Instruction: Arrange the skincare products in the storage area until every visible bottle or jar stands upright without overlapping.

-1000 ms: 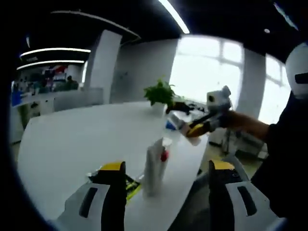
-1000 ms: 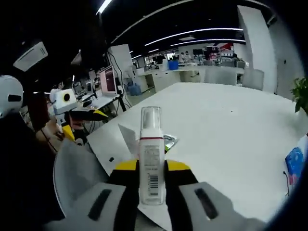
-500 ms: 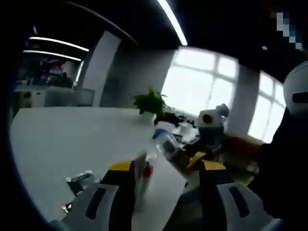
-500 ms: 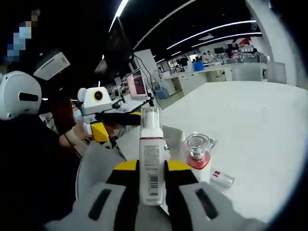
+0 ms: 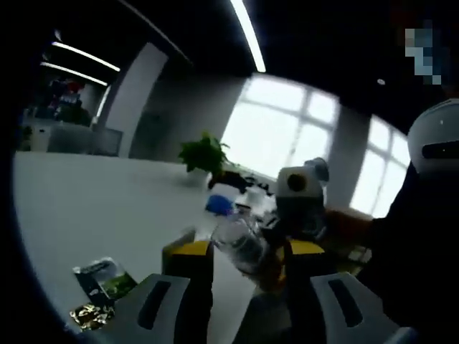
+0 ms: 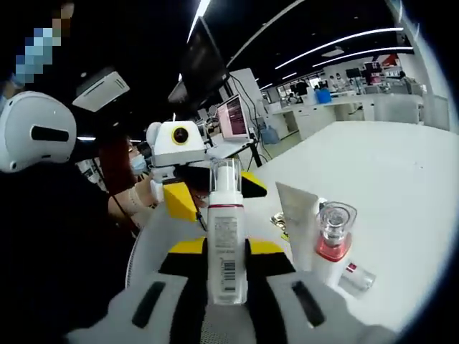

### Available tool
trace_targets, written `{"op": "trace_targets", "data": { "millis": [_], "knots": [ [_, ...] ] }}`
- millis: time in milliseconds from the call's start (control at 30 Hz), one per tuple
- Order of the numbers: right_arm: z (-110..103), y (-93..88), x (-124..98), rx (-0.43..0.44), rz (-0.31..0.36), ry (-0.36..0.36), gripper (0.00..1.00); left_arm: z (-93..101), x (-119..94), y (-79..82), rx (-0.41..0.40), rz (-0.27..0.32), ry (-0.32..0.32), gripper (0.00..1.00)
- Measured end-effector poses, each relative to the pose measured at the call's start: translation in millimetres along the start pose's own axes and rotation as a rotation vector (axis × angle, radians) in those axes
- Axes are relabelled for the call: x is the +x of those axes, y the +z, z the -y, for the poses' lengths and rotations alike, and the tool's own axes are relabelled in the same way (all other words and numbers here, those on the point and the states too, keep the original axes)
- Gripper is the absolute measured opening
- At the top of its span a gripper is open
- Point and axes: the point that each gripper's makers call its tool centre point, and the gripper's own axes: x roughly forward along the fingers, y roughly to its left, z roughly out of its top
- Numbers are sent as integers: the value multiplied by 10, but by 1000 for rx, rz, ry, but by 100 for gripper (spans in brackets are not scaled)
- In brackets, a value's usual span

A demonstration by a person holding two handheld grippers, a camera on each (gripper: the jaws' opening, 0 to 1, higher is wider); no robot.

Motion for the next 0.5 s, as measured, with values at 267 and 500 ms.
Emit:
{"op": "trace_targets", "data": {
  "millis": [267,500],
  "knots": [
    [-103,30,99,-1,19,52,19,17,-64,-36,-17,17,-13,29],
    [-127,6,140,15,17,82,19,39,-83,-51,5,9,-33,26]
  ]
}}
